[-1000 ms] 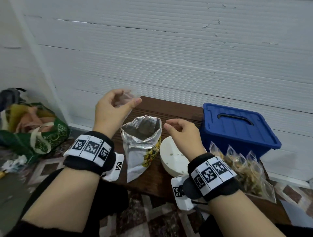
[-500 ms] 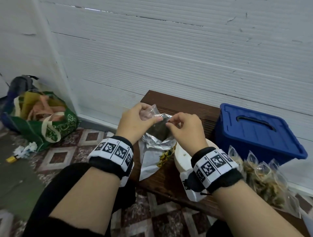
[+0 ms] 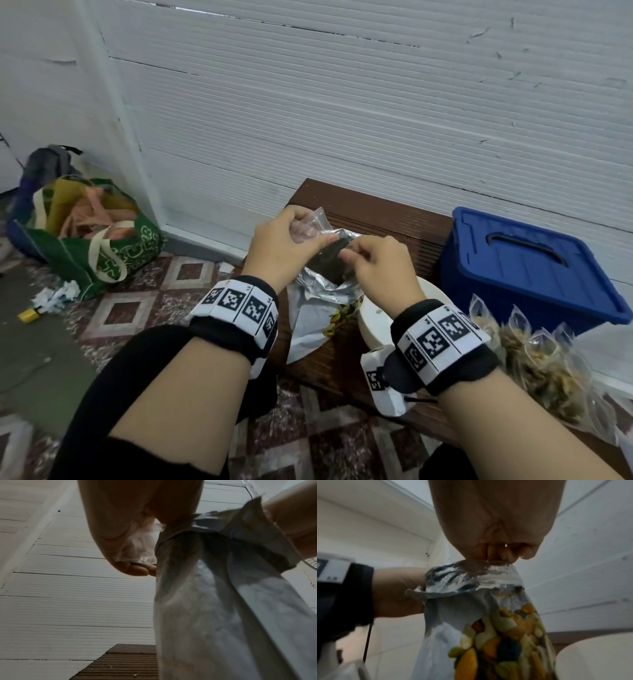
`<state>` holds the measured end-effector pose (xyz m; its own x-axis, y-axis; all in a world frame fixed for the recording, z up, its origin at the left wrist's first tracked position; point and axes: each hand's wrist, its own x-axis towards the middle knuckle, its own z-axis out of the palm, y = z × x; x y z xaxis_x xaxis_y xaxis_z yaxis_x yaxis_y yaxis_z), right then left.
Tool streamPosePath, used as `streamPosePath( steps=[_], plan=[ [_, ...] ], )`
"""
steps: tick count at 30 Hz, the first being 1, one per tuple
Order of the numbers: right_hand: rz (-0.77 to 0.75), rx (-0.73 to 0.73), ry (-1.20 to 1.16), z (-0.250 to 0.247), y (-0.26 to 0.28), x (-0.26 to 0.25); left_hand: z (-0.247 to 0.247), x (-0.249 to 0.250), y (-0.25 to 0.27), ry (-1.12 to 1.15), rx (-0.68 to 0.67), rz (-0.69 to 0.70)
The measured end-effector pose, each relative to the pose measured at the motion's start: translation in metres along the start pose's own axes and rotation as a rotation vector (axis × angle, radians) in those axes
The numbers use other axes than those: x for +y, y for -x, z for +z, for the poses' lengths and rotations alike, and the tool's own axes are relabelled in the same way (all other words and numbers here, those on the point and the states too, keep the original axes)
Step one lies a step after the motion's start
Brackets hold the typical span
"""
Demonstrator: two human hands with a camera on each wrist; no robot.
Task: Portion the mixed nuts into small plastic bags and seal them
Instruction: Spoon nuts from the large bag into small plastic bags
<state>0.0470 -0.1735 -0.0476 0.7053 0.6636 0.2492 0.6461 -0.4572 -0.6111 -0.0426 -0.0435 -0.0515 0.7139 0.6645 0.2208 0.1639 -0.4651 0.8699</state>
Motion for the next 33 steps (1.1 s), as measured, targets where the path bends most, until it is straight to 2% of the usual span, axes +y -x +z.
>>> streamPosePath(
  steps=[3,8,13,20,25,33],
  plan=[
    [0.120,0.070,-0.161,-0.007,-0.001,-0.001,-0.001,0.002,0.001,-0.003,-0.020,-0.004],
    [0.286,0.306,-0.306,-0.027,-0.009,0.006,-0.008,0.006,0.001,-0.012,-0.062,-0.005],
    [0.365,0.373,-0.320,-0.043,-0.020,0.017,-0.028,0.009,0.000,-0.023,-0.117,-0.005],
    [0.381,0.440,-0.325,-0.069,-0.032,0.020,-0.043,0.006,-0.002,-0.109,-0.262,0.015],
    [0.322,0.470,-0.340,-0.082,-0.040,0.013,-0.040,0.010,-0.003,-0.226,-0.282,0.072],
    [0.298,0.427,-0.340,-0.072,-0.041,0.003,-0.026,0.015,-0.002,-0.261,-0.260,0.140]
  ],
)
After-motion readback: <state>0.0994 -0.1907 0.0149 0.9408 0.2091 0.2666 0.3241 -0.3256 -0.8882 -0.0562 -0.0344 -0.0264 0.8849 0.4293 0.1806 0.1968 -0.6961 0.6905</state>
